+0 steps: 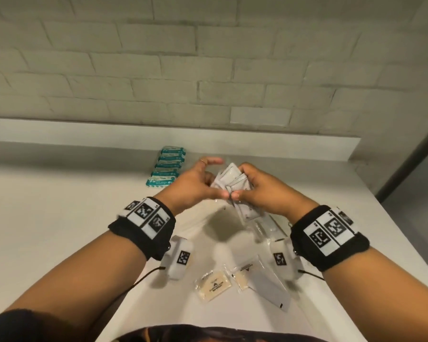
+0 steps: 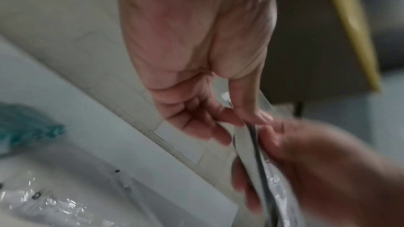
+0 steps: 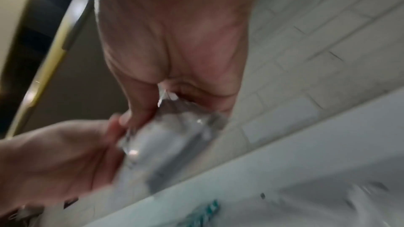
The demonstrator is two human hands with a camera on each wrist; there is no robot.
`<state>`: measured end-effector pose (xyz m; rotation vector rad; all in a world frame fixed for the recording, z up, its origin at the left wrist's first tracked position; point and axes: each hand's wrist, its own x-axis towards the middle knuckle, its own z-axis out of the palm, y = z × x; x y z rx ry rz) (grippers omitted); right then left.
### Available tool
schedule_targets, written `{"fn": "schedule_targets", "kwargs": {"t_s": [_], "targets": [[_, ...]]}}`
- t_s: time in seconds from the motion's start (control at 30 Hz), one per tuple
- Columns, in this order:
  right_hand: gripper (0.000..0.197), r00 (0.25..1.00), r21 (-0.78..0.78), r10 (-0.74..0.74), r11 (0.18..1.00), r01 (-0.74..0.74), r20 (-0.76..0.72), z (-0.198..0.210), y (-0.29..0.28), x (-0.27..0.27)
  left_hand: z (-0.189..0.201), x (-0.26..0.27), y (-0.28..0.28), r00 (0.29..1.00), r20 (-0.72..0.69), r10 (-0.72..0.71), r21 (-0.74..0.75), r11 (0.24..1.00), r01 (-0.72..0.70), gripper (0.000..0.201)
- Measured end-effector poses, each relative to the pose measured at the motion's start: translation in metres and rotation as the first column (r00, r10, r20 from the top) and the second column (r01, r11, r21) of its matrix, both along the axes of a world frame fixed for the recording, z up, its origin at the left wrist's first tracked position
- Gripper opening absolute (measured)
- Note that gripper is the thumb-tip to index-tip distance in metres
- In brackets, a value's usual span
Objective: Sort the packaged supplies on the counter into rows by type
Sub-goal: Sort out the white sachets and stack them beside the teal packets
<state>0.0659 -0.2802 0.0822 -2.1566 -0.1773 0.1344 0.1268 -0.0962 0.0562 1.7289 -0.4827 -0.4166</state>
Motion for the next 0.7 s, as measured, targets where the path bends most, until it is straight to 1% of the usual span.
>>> {"fn": "schedule_targets", "kwargs": {"t_s": [0.03, 0.1, 0.17, 0.23, 0.27, 0.3, 0.33, 0.37, 0.4, 0.47, 0.5, 0.53, 0.57, 0.6, 0.63, 0.67, 0.7], "targets": [[0.035, 1.000, 0.104, -0.029, 0.994, 0.030, -0.010, -0.007, 0.002, -0.001, 0.000, 0.004, 0.002, 0.998, -0.047, 0.050, -0.127, 0.990, -0.055, 0.066], [0.038, 0.997, 0.330, -0.066, 0.941, 0.074, -0.037, -0.021, 0.007, -0.002, 0.000, 0.005, 0.004, 0.985, -0.142, 0.099, -0.283, 0.949, -0.136, 0.054], [0.034, 0.992, 0.531, -0.100, 0.838, 0.125, -0.076, -0.028, 0.018, -0.002, -0.001, -0.004, 0.000, 0.963, -0.264, 0.048, -0.395, 0.906, -0.153, 0.041], [0.030, 0.987, 0.662, -0.122, 0.732, 0.162, -0.107, -0.029, 0.030, 0.001, -0.010, -0.012, -0.008, 0.931, -0.361, -0.049, -0.442, 0.888, -0.125, 0.053], [0.031, 0.986, 0.691, -0.123, 0.703, 0.169, -0.116, -0.030, 0.035, 0.003, -0.013, -0.017, -0.013, 0.916, -0.395, -0.071, -0.437, 0.892, -0.119, 0.053], [0.034, 0.985, 0.698, -0.125, 0.695, 0.172, -0.117, -0.030, 0.039, 0.004, -0.014, -0.020, -0.017, 0.897, -0.436, -0.071, -0.426, 0.894, -0.136, 0.044], [0.037, 0.984, 0.676, -0.144, 0.715, 0.179, -0.108, -0.031, 0.043, 0.004, -0.013, -0.023, -0.021, 0.872, -0.484, -0.081, -0.426, 0.892, -0.153, 0.032], [0.040, 0.980, 0.631, -0.179, 0.752, 0.191, -0.083, -0.031, 0.046, 0.004, -0.013, -0.023, -0.023, 0.846, -0.526, -0.092, -0.428, 0.888, -0.170, 0.025], [0.041, 0.974, 0.565, -0.224, 0.799, 0.208, -0.043, -0.031, 0.047, 0.004, -0.013, -0.023, -0.025, 0.827, -0.553, -0.098, -0.434, 0.882, -0.185, 0.022], [0.042, 0.952, 0.416, -0.299, 0.876, 0.245, 0.070, -0.033, 0.049, 0.006, -0.015, -0.020, -0.027, 0.824, -0.562, -0.069, -0.438, 0.870, -0.226, 0.024], [0.043, 0.932, 0.307, -0.334, 0.910, 0.279, 0.142, -0.034, 0.049, 0.007, -0.015, -0.019, -0.027, 0.827, -0.560, -0.048, -0.439, 0.864, -0.247, 0.026], [0.049, 0.907, 0.186, -0.361, 0.927, 0.325, 0.218, -0.035, 0.048, 0.009, -0.015, -0.018, -0.028, 0.826, -0.563, -0.032, -0.437, 0.859, -0.265, 0.028], [0.057, 0.878, 0.100, -0.387, 0.922, 0.374, 0.280, -0.037, 0.046, 0.011, -0.015, -0.018, -0.028, 0.821, -0.570, -0.022, -0.432, 0.858, -0.277, 0.029], [0.062, 0.850, 0.065, -0.415, 0.906, 0.417, 0.325, -0.039, 0.045, 0.011, -0.016, -0.017, -0.029, 0.816, -0.577, -0.020, -0.432, 0.856, -0.285, 0.029], [0.061, 0.823, 0.071, -0.428, 0.898, 0.435, 0.375, -0.039, 0.042, 0.009, -0.016, -0.015, -0.029, 0.810, -0.587, -0.011, -0.430, 0.852, -0.300, 0.030], [0.057, 0.801, 0.073, -0.406, 0.905, 0.419, 0.440, -0.039, 0.040, 0.005, -0.015, -0.013, -0.028, 0.804, -0.594, 0.005, -0.431, 0.843, -0.323, 0.029], [0.054, 0.793, 0.040, -0.341, 0.927, 0.373, 0.505, -0.040, 0.038, -0.001, -0.014, -0.010, -0.027, 0.801, -0.598, 0.023, -0.434, 0.831, -0.348, 0.029]]}}
